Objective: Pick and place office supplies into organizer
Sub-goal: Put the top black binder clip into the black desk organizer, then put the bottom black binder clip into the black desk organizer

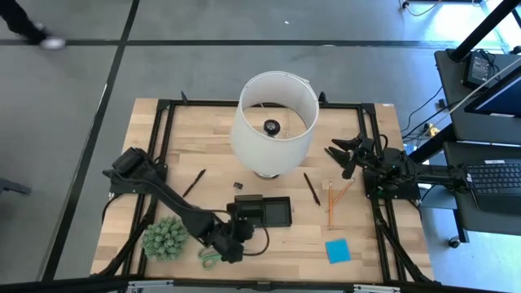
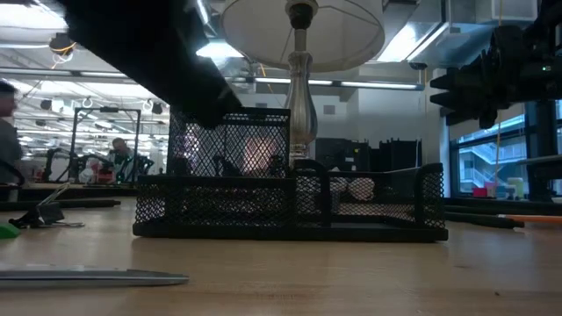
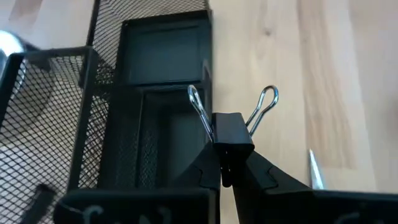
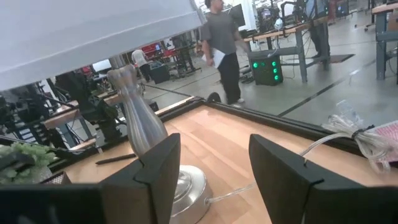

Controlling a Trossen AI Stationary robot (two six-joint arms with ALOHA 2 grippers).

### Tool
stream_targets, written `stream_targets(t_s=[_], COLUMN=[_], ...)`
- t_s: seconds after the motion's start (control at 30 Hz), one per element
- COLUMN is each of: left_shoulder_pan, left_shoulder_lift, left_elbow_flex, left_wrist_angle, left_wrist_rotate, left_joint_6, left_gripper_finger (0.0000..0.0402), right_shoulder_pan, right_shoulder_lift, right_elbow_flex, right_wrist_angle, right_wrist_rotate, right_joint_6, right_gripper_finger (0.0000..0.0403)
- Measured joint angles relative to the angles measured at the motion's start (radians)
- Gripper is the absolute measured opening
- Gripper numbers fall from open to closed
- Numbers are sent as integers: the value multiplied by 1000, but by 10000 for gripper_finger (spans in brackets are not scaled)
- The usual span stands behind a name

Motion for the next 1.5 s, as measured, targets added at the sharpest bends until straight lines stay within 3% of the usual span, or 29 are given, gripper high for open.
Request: stream_targets(t_s=[0.33, 0.67, 0.8, 1.5], left_shoulder_pan=[28, 69, 85, 88], left_shoulder_lift=[39, 48, 50, 44], left_elbow_flex=[0, 0, -5, 14], left_wrist_angle=[-111, -157, -168, -202], left_wrist_rotate=[-7, 58, 142, 166], left_joint_6=[-93, -93, -91, -86], left_gripper_finger=[13, 13, 14, 64], right_shoulder_pan=[0, 0, 0, 0], right_shoulder_lift=[0, 0, 0, 0], right_elbow_flex=[0, 0, 0, 0], right_wrist_angle=[0, 0, 0, 0], right_wrist_rotate=[0, 1, 0, 1], right_joint_6=[-3, -4, -3, -6], right_gripper_finger=[193, 193, 193, 193])
